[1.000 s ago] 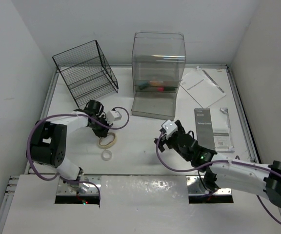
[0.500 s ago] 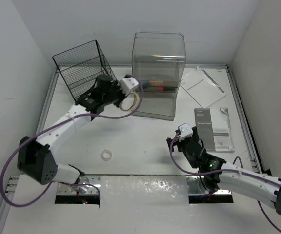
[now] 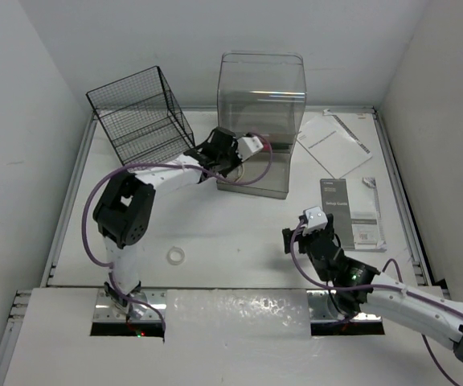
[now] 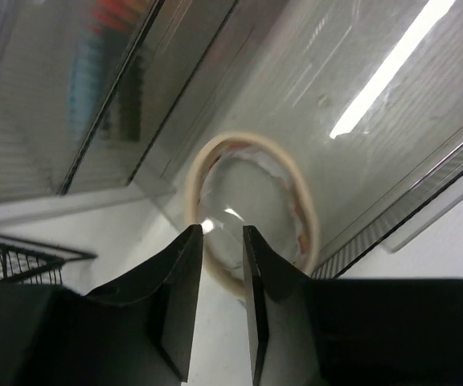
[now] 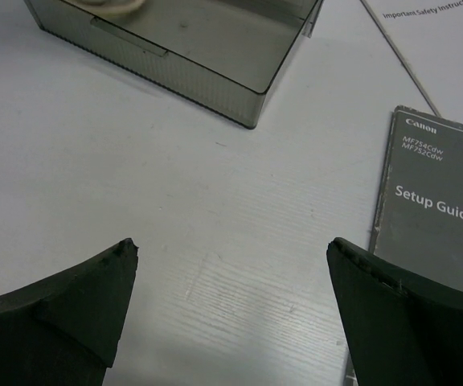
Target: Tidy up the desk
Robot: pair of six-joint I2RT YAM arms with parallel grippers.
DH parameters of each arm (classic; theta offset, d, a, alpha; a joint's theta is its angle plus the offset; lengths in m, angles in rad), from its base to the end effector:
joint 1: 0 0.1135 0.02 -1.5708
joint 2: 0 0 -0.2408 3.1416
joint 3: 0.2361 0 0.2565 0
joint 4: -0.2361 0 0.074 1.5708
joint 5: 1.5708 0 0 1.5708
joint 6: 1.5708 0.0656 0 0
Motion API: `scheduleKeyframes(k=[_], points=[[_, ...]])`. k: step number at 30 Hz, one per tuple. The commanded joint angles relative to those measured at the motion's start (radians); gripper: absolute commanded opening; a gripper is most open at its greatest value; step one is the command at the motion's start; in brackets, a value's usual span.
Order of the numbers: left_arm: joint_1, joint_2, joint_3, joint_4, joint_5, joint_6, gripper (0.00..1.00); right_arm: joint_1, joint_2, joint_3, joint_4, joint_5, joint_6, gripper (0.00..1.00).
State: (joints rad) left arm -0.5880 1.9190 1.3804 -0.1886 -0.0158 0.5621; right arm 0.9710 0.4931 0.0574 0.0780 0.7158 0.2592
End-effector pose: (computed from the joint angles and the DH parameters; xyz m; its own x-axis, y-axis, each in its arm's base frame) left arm 0.3761 -0.2495 0.1706 -0.1777 0.7589 -0.6265 0.7558 0.5129 0.4070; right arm 0.1343 0.1201 0.1334 -0.2617 -0.0401 -0.9643 -0.2160 0.9762 0.0180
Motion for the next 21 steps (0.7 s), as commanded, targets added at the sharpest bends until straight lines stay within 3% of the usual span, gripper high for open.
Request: scheduleKeyframes(k=[1,8,13,16,18,19,21], points=[[-0.032,-0.011,0.049,0.129,-0.052,0.018,0.25,0.006,0.015,0.012,0.006,0.02,0.02,0.96],[-0.03,0.025,0.086,0.126,-0.042,-0.013,0.32,0.005,0.087,0.044,0.008,-0.004,0.02,0.96],[-0.03,-0.098,0.036,0.083,0.011,0.007,0.35,0.005,0.093,0.044,0.016,-0.021,0.022,0.96],[-0.029,-0.232,-0.004,-0.04,0.132,0.068,0.36,0.005,0.088,0.047,0.006,-0.022,0.02,0.96],[-0.021,-0.373,-0.07,-0.197,0.276,0.157,0.45,0.005,0.082,0.053,-0.01,-0.032,0.021,0.96],[-0.021,-0.42,-0.095,-0.354,0.351,0.286,0.51,0.005,0.076,0.053,-0.017,-0.042,0.022,0.96],[-0.021,-0.512,-0.179,-0.519,0.387,0.417,0.54,0.005,0.07,0.053,-0.029,-0.052,0.018,0.96]])
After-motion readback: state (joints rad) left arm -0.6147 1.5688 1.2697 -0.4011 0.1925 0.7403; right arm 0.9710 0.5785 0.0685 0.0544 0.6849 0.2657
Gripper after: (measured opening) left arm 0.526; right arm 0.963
